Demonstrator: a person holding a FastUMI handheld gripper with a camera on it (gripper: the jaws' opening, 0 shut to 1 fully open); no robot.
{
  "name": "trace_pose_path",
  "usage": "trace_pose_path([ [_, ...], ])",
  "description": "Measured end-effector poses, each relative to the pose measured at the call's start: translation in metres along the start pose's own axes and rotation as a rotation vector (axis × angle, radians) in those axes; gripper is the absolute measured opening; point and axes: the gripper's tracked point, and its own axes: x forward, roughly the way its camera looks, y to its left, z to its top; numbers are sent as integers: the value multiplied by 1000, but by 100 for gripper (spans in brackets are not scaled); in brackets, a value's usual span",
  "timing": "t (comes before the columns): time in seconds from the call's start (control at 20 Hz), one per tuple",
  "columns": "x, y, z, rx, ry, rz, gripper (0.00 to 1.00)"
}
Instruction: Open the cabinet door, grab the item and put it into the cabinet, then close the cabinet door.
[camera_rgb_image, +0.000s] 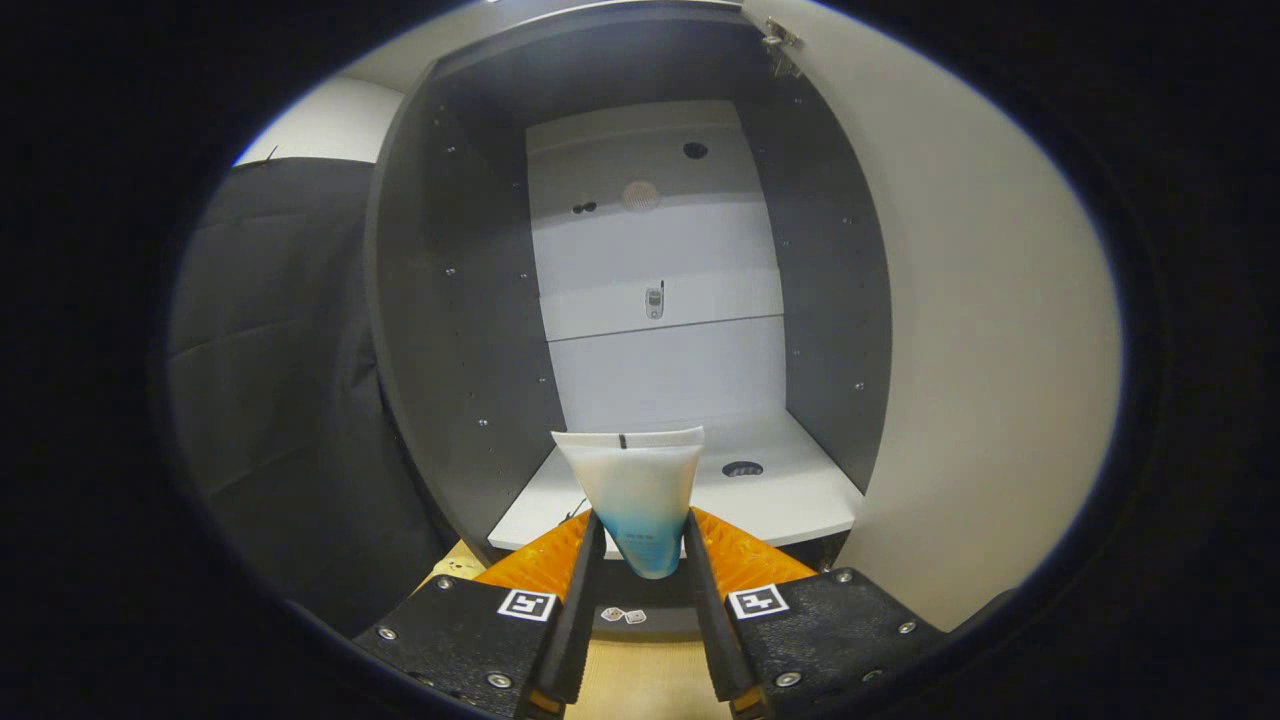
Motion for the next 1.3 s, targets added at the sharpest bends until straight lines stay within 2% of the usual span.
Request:
trace_pose_path([
  [0.25,37,-4,10,7,-1,-20,48],
  [0.5,80,-5,5,-1,52,-45,48],
  [0.7,99,-3,-11,-7,104,-63,48],
  [1.0,109,-4,-12,-10,95,-103,54],
  [1.1,109,-4,-11,-27,89,-109,58],
  [1.15,109,-4,-9,-31,80,-117,71],
  [1.25,103,-7,-4,-30,65,-139,87],
  [1.3,99,-7,-2,-29,58,-141,90],
])
